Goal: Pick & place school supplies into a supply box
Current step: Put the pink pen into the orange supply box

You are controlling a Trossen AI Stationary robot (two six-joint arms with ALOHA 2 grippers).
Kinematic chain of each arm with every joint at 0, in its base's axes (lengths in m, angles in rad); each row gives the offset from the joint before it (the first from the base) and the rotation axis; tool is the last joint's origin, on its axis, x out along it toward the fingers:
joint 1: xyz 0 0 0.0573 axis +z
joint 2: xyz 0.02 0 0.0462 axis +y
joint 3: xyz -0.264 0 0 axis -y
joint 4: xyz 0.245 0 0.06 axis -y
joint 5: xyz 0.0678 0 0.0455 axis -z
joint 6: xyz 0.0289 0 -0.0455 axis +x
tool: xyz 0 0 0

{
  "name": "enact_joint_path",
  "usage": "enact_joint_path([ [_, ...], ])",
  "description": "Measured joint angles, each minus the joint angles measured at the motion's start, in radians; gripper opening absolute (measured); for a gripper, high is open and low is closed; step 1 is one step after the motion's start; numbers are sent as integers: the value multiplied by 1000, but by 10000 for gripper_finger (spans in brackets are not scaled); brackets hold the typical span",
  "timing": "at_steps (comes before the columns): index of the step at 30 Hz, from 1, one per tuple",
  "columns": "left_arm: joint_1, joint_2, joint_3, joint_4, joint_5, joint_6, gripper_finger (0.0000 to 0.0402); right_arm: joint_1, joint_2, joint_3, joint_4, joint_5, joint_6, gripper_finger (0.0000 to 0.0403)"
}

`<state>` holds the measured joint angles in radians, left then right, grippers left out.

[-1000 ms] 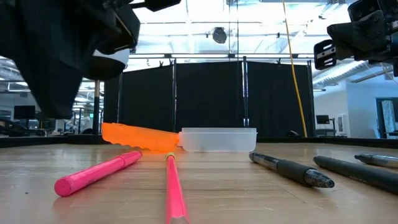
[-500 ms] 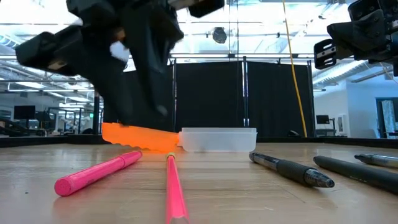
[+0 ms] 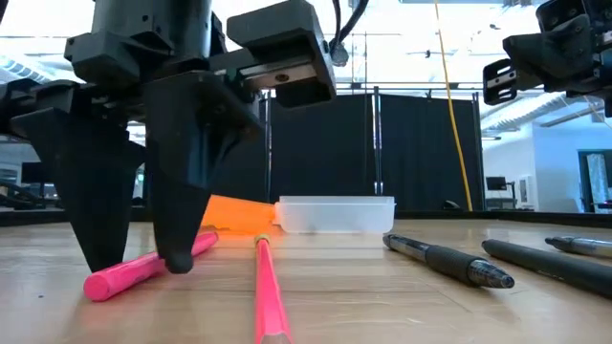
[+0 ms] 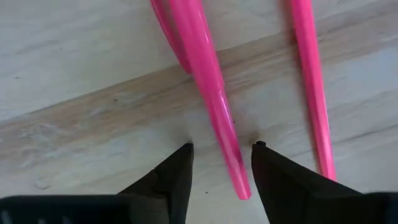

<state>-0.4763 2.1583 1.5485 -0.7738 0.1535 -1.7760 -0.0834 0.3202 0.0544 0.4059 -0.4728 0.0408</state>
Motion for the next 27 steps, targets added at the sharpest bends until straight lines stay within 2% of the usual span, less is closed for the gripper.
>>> enact_joint_path([
  [4,-1,24,-1,-6,2,6,127,0,0,0,2,0,0,0],
  [12,-2,34,-3,-11,-3,7,23,0,0,0,3,0,0,0],
  [19,-5,19,-5,16,-22,52,24,0,0,0,2,0,0,0],
  [22,-13,-15,-6,2,-90,47,17,0,0,0,1,0,0,0],
  [27,-19,-108,-13,-48,-341,9,17,0,1,0,0,0,0,0],
])
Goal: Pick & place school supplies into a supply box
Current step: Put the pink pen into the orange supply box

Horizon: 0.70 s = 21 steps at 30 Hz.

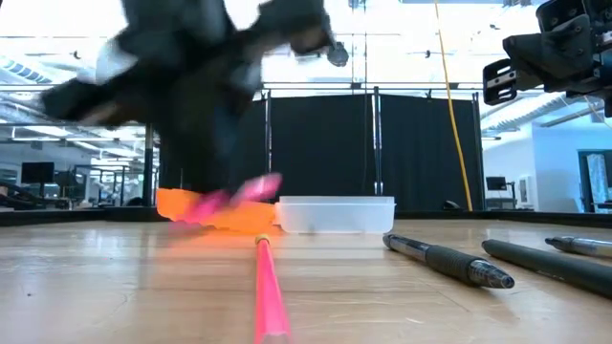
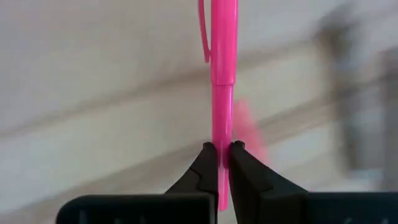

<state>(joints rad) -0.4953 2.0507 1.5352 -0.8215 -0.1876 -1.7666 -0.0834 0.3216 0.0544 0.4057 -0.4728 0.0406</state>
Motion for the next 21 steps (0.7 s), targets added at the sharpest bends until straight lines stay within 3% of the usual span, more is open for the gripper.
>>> enact_joint_path([
  [4,-7,-77,4,9,-109,29,8,0,1,0,0,0,0,0],
  [9,32,-175,5,74,-266,179,1,0,1,0,1,0,-1,0],
  [21,83,-165,5,63,-205,288,2,0,3,0,-7,0,-8,0],
])
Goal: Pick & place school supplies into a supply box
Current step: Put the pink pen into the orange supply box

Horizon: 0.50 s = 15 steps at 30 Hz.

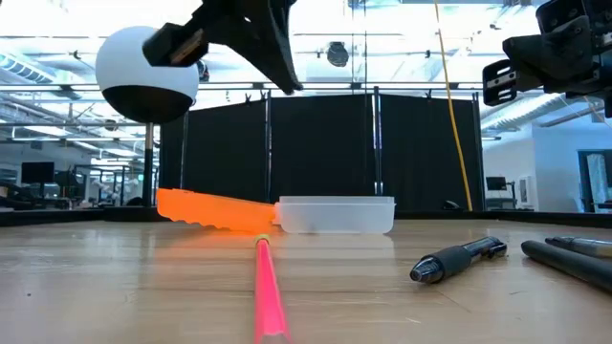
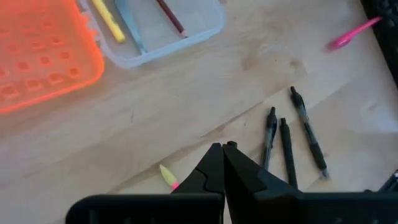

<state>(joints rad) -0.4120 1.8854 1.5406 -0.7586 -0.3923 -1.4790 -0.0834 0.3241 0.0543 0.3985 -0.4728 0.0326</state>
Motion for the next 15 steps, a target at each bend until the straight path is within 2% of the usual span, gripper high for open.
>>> enact_joint_path([
  [3,-12,3,0,-18,-17,36,2,0,2,0,-7,0,0,0],
  [5,-20,7,1,-13,-36,119,2,0,4,0,-11,0,2,0],
  [8,-55,14,0,-19,-100,378,2,0,6,0,-10,2,8,0],
  [11,-103,11,0,50,-134,672,2,0,6,0,-24,3,24,0],
  [15,-122,-18,0,211,-75,1105,1,0,7,0,-26,4,25,0],
])
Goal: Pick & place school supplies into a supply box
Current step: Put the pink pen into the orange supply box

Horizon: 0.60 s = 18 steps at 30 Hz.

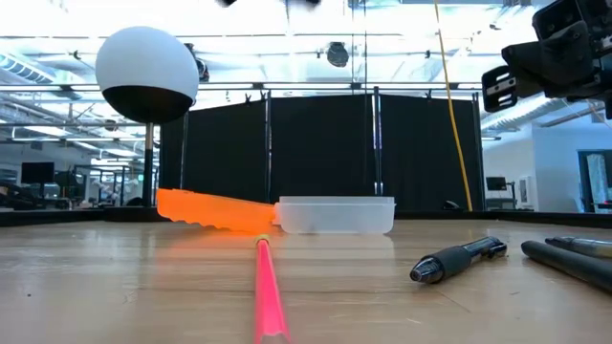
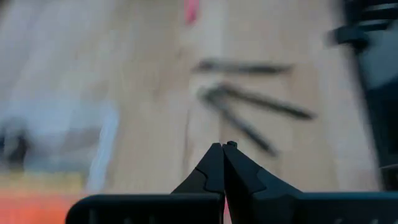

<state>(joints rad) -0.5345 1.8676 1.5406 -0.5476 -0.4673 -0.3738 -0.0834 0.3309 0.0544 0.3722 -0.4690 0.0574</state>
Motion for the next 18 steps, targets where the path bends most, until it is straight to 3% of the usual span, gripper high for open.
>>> enact_joint_path([
  [4,44,-115,-24,-8,26,278,1,0,8,0,-3,1,-29,0],
  [6,85,-221,-108,-22,29,340,1,0,16,0,-2,1,-42,0],
  [8,137,-354,-248,43,41,359,1,0,27,0,7,1,-49,0],
  [14,237,-721,-787,638,252,400,1,0,53,0,0,1,-50,0],
  [18,262,-865,-994,716,142,309,1,0,62,0,4,1,-51,0],
])
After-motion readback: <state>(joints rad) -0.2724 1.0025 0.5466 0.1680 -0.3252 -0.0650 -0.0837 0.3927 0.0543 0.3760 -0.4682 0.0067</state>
